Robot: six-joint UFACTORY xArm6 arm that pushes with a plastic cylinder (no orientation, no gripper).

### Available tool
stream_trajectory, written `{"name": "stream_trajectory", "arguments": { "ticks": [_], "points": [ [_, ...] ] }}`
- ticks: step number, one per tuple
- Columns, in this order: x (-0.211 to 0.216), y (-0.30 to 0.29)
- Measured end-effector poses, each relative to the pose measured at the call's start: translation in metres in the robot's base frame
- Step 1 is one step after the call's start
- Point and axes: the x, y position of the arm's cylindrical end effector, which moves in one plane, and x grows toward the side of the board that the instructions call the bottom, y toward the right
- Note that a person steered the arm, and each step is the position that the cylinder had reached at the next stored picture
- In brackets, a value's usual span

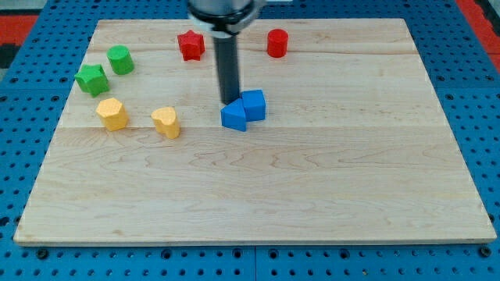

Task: Place the green star in between the green circle and yellow hexagon

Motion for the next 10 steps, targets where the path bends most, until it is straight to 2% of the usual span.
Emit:
{"name": "stream_trajectory", "arguments": {
  "ticks": [2, 4, 5, 6, 10],
  "points": [
    [0.012, 0.087],
    [0.012, 0.136],
    [-0.019, 0.181],
    [-0.020, 0.208],
    [-0.020, 0.227]
  ]
}}
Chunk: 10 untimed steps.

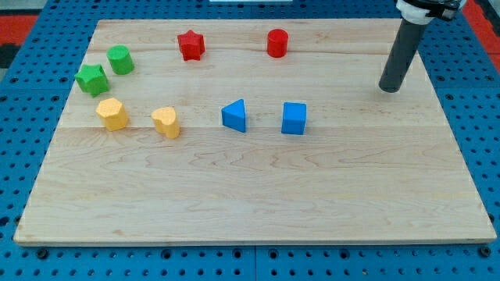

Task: Place the green star in between the green circle and yellow hexagon

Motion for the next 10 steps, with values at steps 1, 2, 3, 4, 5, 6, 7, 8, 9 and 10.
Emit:
{"name": "stream_trajectory", "arguments": {
  "ticks": [1, 2, 3, 4, 5, 6, 7, 8, 9, 10],
  "points": [
    [0.033, -0.029],
    [0.092, -0.047],
    [0.154, -0.101],
    [0.189, -0.234],
    [0.161, -0.383],
    [0.102, -0.483],
    [0.073, -0.518],
    [0.017, -0.518],
    [-0.011, -0.514],
    [-0.017, -0.480]
  ]
}}
